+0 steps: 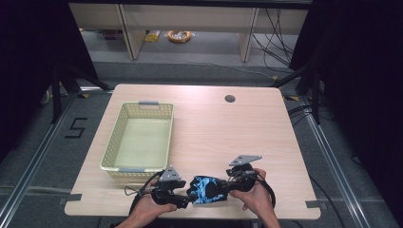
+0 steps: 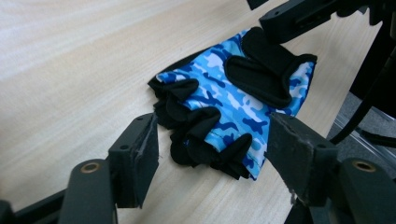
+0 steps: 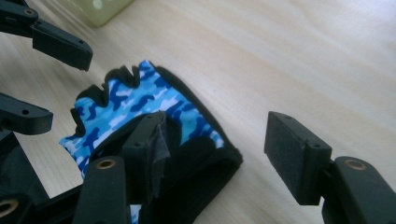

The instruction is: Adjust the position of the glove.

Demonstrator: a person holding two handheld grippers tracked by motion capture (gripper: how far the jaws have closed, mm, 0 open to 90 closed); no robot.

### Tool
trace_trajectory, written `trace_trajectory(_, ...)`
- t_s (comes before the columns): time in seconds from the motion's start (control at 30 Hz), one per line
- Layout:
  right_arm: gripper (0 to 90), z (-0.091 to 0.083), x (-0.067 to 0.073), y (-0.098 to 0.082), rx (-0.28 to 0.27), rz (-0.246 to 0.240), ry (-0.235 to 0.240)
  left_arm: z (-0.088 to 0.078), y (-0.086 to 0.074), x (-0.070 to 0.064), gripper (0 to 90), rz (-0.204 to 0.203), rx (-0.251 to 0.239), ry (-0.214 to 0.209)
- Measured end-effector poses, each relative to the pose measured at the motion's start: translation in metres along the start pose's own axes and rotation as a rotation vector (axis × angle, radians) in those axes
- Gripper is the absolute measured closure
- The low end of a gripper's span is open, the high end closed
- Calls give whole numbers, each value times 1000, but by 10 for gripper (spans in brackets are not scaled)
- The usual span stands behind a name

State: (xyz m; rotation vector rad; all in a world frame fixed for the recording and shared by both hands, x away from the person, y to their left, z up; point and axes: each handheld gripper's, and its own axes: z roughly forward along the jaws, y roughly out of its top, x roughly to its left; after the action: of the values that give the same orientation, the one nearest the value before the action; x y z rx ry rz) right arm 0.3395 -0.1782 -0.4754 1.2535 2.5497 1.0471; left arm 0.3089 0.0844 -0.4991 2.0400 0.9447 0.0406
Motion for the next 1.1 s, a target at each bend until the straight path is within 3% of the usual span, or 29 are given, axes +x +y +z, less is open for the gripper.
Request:
trace_trajectory(0.23,427,19,-6,-5,79,39,24,12,-2,7,322,3,45,14)
trace_trajectory(0.27,438,21,-8,-6,69,33,30,13,-3,9,322,20,65,29)
trace_trajectory(0.37,471,21,-10,-8,62,51,57,16,-2,6,326,49,57,39)
trace_trajectory(0.4,475,22,-9,-8,59,77,62,17,-2,5,329,41,49,41)
trace_trajectory(0.6,518,21,-9,-9,63,50,61,19,-5,-4,451,138,72,47)
trace_trajectory(0.67,536,20,-8,-10,74,77,69,19,-6,-8,480,172,76,53)
trace_trajectory(0.77,555,19,-9,-13,60,76,84,20,-7,-10,567,189,63,35)
trace_trajectory(0.8,560,18,-8,-13,72,92,73,20,-8,-10,607,188,53,31)
trace_trajectory(0.87,570,18,-7,-13,66,78,72,21,-10,-11,675,184,48,26)
trace_trajectory(0.9,581,18,-8,-13,60,78,73,20,-10,-10,696,175,58,19)
trace_trajectory(0.97,597,18,-9,-15,57,86,92,21,-11,-9,732,138,29,11)
trace_trajectory(1.0,604,17,-9,-16,54,104,86,21,-11,-7,747,150,32,5)
trace_trajectory(1.03,611,17,-10,-18,44,102,101,22,-12,-9,759,130,15,-7)
trace_trajectory(1.1,653,15,-9,-20,33,98,94,21,-12,-9,777,149,15,-4)
